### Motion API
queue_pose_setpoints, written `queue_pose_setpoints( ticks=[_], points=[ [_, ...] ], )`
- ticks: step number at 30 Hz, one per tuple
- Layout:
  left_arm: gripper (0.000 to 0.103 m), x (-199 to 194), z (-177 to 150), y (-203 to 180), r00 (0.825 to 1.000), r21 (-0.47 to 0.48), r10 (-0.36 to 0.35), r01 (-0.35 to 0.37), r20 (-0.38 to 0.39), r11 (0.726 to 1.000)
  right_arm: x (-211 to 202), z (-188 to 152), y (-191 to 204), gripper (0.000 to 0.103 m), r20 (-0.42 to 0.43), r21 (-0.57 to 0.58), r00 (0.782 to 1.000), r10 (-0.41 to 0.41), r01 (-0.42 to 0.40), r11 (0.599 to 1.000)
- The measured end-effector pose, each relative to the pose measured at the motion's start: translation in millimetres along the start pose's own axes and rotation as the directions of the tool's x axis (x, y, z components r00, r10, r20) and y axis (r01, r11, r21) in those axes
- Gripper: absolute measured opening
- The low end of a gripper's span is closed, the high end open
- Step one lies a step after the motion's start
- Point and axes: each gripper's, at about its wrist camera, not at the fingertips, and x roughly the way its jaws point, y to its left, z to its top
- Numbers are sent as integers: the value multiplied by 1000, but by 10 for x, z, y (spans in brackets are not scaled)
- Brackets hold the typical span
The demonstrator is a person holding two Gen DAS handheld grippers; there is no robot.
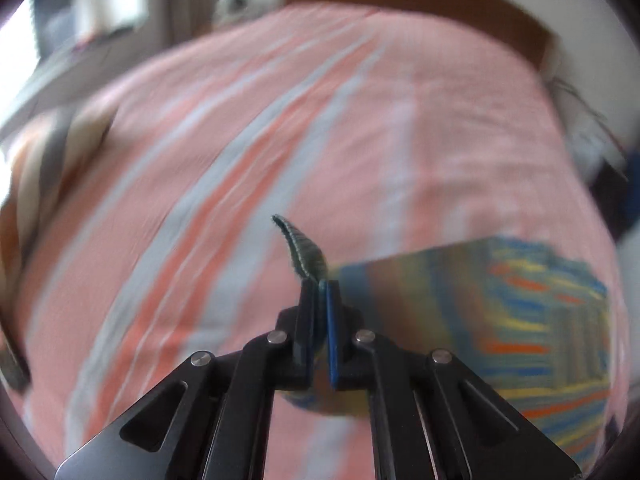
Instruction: Fold small clothes
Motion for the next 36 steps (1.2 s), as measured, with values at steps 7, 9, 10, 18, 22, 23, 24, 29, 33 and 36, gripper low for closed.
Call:
queue_pose_setpoints(
  ticks=[7,9,10,18,22,23,24,29,33,36],
  points=[
    [7,-160,35,-1899,958,260,-285,279,-17,924,2,-1,1,80,-1,-1,1000,-1,1,1000],
    [38,85,-155,-2273,946,295,-303,323,-114,899,0,-2,2,80,-1,-1,1000,-1,1,1000],
    [52,227,-283,-2405,944,312,-286,325,-165,893,2,0,0,80,-1,-1,1000,-1,1,1000],
    [80,483,-406,-1702,967,133,-224,239,-120,962,-4,-2,-7,80,0,2,1000,6,-6,1000],
    [81,818,-728,-1206,983,111,-62,82,-173,990,-2,3,-8,81,-1,-1,1000,8,-8,1000],
    [81,907,-845,-1083,978,125,-3,30,-207,992,-3,3,-8,81,-1,-1,1000,7,-7,1000],
    [81,934,-965,-925,976,131,18,11,-218,991,-1,4,-9,81,-1,-1,1000,7,-7,1000],
    [85,505,-1126,-423,986,48,52,-45,-156,998,-2,6,-6,81,-1,-1,1000,7,-7,1000],
    [91,65,-1417,-140,993,-6,38,-38,-108,999,-2,4,-6,81,-1,-2,1000,6,-6,1000],
    [98,-62,-1723,-3,994,-35,100,-101,-43,994,-2,3,-8,81,-1,-2,1000,5,-5,1000]
  ],
)
